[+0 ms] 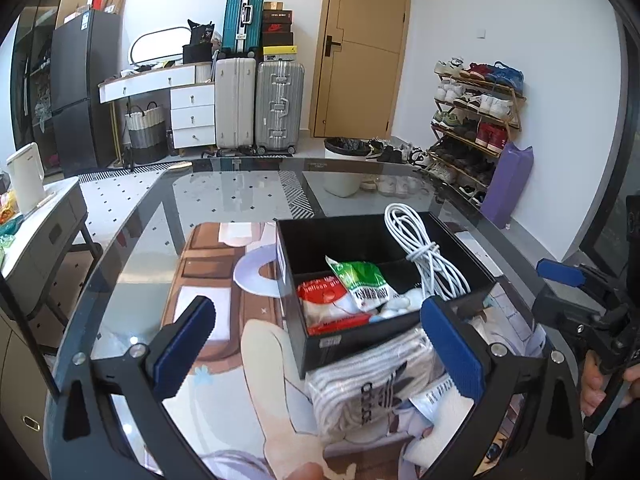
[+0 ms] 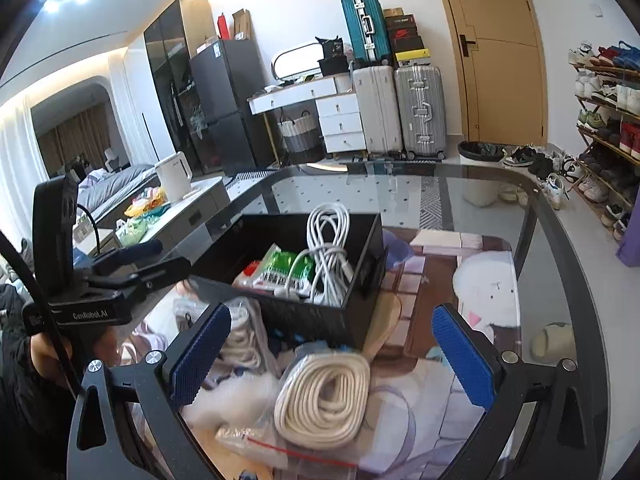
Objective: Organize soft objects
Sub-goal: 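Withdraw both grippers and move toward the Adidas sock bag and rope bag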
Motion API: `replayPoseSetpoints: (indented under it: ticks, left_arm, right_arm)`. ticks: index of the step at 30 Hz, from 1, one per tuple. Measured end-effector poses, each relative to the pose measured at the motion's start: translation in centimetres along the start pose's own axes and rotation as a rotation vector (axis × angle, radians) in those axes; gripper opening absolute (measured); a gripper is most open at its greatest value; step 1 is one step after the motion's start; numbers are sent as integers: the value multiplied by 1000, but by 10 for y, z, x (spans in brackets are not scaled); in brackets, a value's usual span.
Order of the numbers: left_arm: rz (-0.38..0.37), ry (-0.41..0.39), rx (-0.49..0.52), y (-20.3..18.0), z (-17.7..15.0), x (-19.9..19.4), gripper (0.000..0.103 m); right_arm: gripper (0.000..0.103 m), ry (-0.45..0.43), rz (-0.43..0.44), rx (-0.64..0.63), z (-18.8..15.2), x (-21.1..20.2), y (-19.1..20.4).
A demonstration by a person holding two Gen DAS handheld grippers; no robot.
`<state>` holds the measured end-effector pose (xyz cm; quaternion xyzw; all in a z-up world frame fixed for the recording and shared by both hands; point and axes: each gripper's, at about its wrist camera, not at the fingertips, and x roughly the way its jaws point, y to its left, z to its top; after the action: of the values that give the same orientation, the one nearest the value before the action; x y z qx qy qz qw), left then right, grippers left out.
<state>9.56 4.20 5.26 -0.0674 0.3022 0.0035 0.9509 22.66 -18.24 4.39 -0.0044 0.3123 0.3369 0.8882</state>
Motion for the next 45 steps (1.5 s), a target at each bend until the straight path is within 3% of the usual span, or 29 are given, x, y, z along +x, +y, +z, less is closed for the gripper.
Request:
replayPoseSetpoints:
  ticks: [13, 23, 45]
  left_arm:
    - [20, 18, 25, -9, -16, -5, 103]
    - [2, 38, 28, -13, -19, -5, 103]
    - [-13, 78, 75, -21, -25, 1, 103]
  right_arm:
    - [102, 82, -29, -58, -15, 2, -1]
    - [102, 197, -13, -105, -29, 20, 4]
    - [102, 275, 2, -82, -42, 40, -2]
